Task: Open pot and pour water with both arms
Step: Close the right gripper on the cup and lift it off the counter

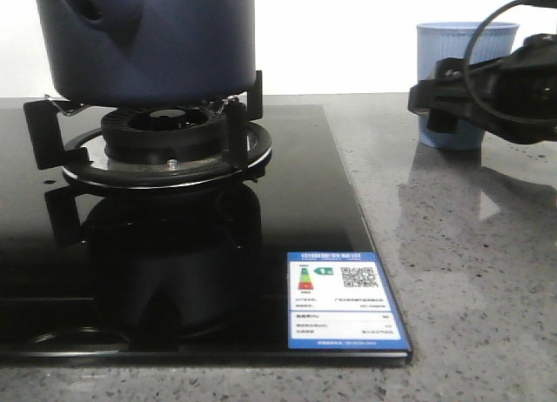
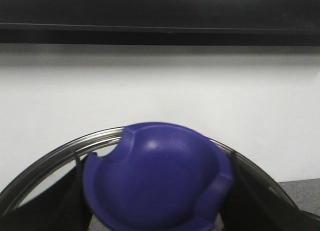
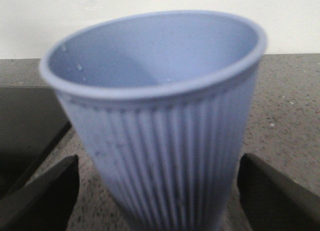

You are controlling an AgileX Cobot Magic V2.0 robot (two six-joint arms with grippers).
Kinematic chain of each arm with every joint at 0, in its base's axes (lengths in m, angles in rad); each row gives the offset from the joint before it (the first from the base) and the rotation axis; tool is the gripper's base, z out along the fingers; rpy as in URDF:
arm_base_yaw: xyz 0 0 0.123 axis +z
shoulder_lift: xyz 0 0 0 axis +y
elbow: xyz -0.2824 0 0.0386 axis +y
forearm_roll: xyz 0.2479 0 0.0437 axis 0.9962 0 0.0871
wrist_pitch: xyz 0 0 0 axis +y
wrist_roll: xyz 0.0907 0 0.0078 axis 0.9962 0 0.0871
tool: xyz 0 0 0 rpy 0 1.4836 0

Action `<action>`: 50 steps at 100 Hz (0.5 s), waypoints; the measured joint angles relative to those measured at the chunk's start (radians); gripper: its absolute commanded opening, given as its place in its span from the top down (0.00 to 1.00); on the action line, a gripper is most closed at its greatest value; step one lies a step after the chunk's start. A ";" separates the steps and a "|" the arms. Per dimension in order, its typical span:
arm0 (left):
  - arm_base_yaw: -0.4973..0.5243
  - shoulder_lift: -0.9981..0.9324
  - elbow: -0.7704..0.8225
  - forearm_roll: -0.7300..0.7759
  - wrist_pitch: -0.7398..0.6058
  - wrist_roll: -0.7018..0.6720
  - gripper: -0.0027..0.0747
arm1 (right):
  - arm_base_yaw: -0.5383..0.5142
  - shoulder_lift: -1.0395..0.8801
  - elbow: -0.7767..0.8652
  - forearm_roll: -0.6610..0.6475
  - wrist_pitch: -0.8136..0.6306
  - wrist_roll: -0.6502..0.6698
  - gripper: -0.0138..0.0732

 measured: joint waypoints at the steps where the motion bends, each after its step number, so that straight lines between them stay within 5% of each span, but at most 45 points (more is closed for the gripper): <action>1: 0.000 0.000 0.000 0.000 0.000 0.000 0.52 | 0.000 0.006 -0.006 0.000 0.000 0.000 0.20; 13: 0.000 0.000 0.000 0.002 0.000 0.000 0.52 | 0.000 0.038 -0.052 0.001 0.008 0.002 0.23; 30: 0.000 0.000 0.000 0.006 0.000 0.000 0.52 | 0.000 0.045 -0.080 0.002 0.042 0.002 0.52; 50: 0.000 0.000 0.000 0.006 0.000 0.000 0.52 | 0.000 0.037 -0.084 -0.006 0.066 0.002 0.54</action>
